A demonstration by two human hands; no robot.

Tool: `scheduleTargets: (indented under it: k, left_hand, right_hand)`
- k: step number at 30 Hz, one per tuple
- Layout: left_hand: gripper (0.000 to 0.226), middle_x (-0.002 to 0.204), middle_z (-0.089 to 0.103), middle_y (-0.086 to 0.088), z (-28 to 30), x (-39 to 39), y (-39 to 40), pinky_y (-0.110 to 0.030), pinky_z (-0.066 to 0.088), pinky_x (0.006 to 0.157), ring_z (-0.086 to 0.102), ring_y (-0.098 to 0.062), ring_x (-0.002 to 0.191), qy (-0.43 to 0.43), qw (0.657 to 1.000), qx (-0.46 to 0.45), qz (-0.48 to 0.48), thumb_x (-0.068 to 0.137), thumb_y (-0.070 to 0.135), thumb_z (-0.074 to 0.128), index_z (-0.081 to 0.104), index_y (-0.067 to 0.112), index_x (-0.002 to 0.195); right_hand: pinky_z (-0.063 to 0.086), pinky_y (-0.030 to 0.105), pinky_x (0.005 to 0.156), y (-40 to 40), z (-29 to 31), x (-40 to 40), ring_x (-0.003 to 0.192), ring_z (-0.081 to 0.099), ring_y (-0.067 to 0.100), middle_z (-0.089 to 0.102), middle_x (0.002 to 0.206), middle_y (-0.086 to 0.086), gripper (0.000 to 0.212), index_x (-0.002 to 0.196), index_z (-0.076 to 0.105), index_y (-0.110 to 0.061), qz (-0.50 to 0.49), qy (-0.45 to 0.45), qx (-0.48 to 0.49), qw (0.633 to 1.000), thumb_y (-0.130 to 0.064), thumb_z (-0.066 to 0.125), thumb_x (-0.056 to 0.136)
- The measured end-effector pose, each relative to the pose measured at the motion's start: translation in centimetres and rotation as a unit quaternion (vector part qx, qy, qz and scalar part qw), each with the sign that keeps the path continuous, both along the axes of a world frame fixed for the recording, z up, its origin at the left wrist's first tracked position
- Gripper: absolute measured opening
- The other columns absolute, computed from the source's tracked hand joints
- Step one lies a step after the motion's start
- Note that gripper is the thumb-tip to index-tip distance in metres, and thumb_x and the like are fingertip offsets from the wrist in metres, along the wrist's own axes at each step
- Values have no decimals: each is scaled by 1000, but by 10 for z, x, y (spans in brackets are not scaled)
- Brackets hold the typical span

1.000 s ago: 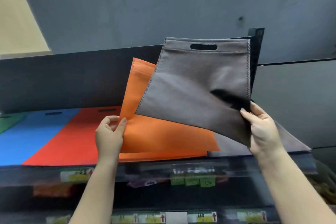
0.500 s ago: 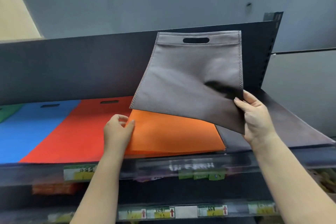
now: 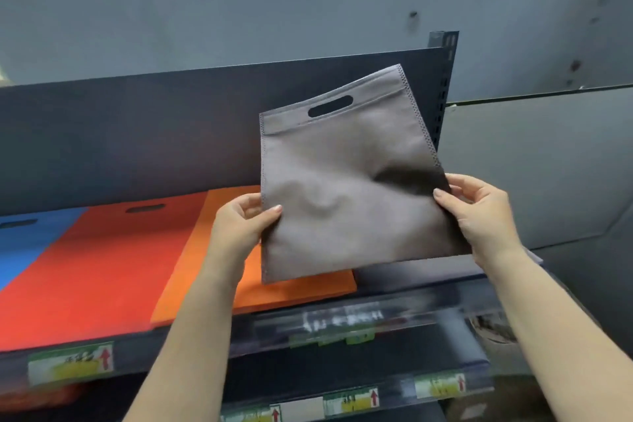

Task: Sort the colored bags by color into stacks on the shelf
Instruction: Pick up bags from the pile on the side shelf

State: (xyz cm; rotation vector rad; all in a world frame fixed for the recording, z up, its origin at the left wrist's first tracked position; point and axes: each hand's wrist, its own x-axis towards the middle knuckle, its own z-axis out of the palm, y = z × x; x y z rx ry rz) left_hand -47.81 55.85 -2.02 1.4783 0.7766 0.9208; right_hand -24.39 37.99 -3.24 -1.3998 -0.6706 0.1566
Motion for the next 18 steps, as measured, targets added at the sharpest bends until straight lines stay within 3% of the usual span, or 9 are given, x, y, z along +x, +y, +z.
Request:
scheduleTargets:
  k: [2,4,6,9,12,14,18]
  left_hand:
    - [17,88,69,-6,-5,25,-9,-23,45,59,60,-14,72,49,996,70,22,83,3,68,65,9,99]
    - [18,82,65,2,-11,48,-17,-19,42,59,57,-7,70,89,984,149,45,80,6,72,65,10,96]
    - [19,81,62,6,-15,70,-26,-16,36,62,55,-7,74,133,966,212,58,78,8,74,65,10,95]
    - [24,88,59,-1,-22,94,-37,-18,28,63,52,-15,84,224,938,260,53,80,13,72,64,6,102]
    - [35,101,61,-6,-27,106,-44,-21,30,69,55,-23,99,332,901,278,28,83,20,70,60,6,113]
    - [45,116,56,-11,-27,110,-51,-28,36,83,52,-29,111,381,879,285,29,84,25,69,54,6,122]
    - [48,126,50,-15,-17,119,-79,-36,37,98,48,-32,118,365,875,315,50,89,27,63,49,7,130]
  right_hand:
    - [45,9,69,-15,2,19,64,58,-5,65,75,-14,18,94,71,-16,-84,-108,-86,987,-2,70,81]
    - [38,3,62,-28,4,36,64,57,4,62,71,-11,16,92,72,-13,-139,-176,-145,964,-5,72,79]
    - [39,12,66,-39,2,51,69,57,15,62,73,-4,16,94,72,-9,-166,-215,-195,942,-5,72,79]
    - [44,31,78,-48,-8,70,88,62,29,69,92,10,20,101,70,-6,-164,-239,-293,911,-10,70,81]
    - [45,36,88,-53,-18,84,106,59,33,67,110,14,32,114,65,-6,-129,-228,-392,882,-16,68,84]
    - [45,37,91,-59,-21,91,113,54,32,61,119,12,42,126,57,-8,-104,-226,-444,861,-23,65,87]
    - [44,40,92,-89,-14,103,120,46,30,52,127,10,51,138,44,-11,-109,-243,-433,861,-29,57,92]
